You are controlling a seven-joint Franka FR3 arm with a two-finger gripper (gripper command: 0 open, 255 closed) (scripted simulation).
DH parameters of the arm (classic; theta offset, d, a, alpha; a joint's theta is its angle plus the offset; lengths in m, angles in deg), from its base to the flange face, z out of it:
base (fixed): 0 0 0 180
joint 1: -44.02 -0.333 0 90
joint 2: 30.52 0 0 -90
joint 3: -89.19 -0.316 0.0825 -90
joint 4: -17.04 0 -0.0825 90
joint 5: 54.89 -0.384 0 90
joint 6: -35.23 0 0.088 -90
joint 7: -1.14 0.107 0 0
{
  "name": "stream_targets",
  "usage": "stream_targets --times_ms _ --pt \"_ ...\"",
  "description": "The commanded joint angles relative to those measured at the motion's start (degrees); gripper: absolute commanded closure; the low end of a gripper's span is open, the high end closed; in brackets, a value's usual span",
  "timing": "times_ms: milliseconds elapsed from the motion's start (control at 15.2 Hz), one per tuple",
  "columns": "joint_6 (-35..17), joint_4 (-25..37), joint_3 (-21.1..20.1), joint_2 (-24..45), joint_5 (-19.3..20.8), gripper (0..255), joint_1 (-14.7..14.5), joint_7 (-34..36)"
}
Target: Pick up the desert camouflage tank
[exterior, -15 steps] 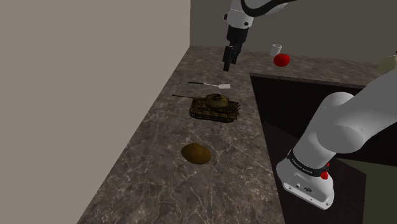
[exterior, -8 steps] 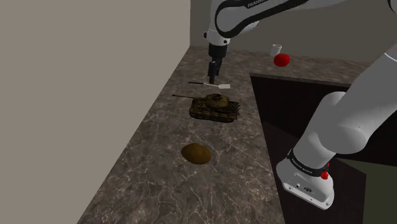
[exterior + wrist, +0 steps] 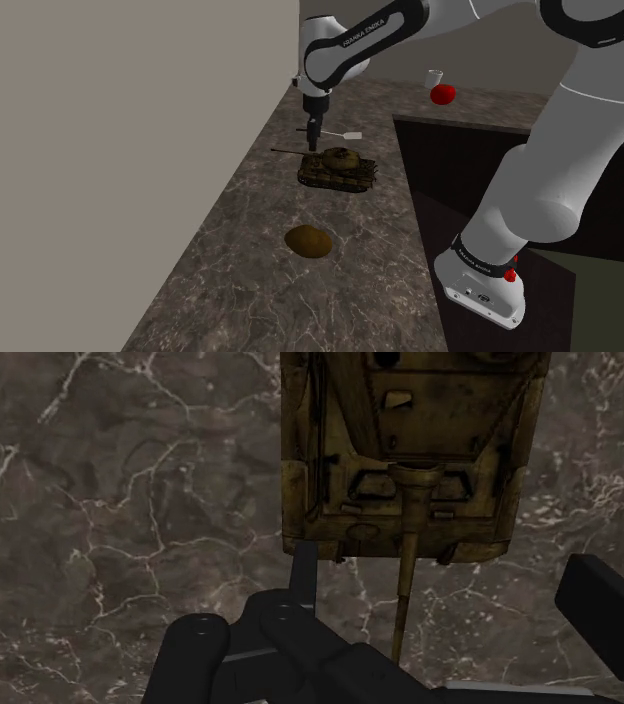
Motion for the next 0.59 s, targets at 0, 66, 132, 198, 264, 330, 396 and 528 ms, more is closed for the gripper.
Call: stream_targets --times_ms 0,66,132,198,264,330,396,528 --pt "-1.65 -0.11 -0.16 1.65 -0.22 0 -0.13 -0.43" --pt "-2.38 -0.44 -0.16 2.06 -0.28 0 -0.12 -0.47" --pt "-3.12 -0.76 -0.17 2.47 -0.34 0 -0.11 -0.52" --pt "-3.85 -1.07 -0.17 2.9 -0.4 0 -0.11 -0.56" --pt "-4.58 -1.36 -0.18 3.33 -0.46 0 -0.1 -0.61" --pt "-5.3 -1.65 -0.19 3.78 -0.53 0 -0.09 -0.66" --pt "-5.72 -1.8 -0.19 4.04 -0.57 0 -0.09 -0.69" --pt "-5.67 -1.61 -0.2 4.19 -0.58 255 -0.09 -0.68"
